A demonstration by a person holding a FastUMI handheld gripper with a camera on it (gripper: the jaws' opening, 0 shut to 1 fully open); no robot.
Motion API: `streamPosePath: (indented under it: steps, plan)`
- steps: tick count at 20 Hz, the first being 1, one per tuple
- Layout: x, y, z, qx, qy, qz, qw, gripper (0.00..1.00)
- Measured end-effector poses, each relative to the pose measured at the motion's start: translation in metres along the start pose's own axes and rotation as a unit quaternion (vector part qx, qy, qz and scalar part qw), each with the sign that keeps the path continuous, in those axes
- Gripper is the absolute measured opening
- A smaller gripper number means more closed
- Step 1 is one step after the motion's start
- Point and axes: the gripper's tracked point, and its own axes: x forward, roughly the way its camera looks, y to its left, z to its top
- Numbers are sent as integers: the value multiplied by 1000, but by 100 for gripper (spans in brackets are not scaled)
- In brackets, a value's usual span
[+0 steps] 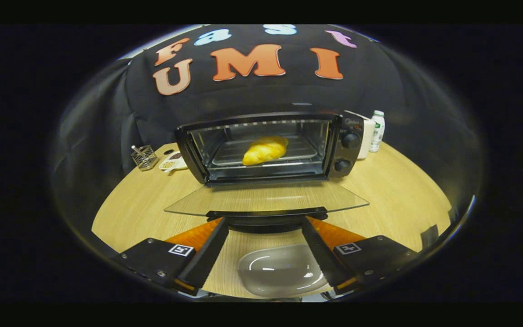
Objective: Open the toaster oven, put the food inside, and close the toaster oven door.
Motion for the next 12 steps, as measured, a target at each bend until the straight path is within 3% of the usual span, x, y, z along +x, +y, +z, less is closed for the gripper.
streamPosePath:
  steps: [3,12]
  plan:
    - [8,-6,27,-40,-27,-13,999,98]
    - [21,-8,71,-12,-56,-3,998,100]
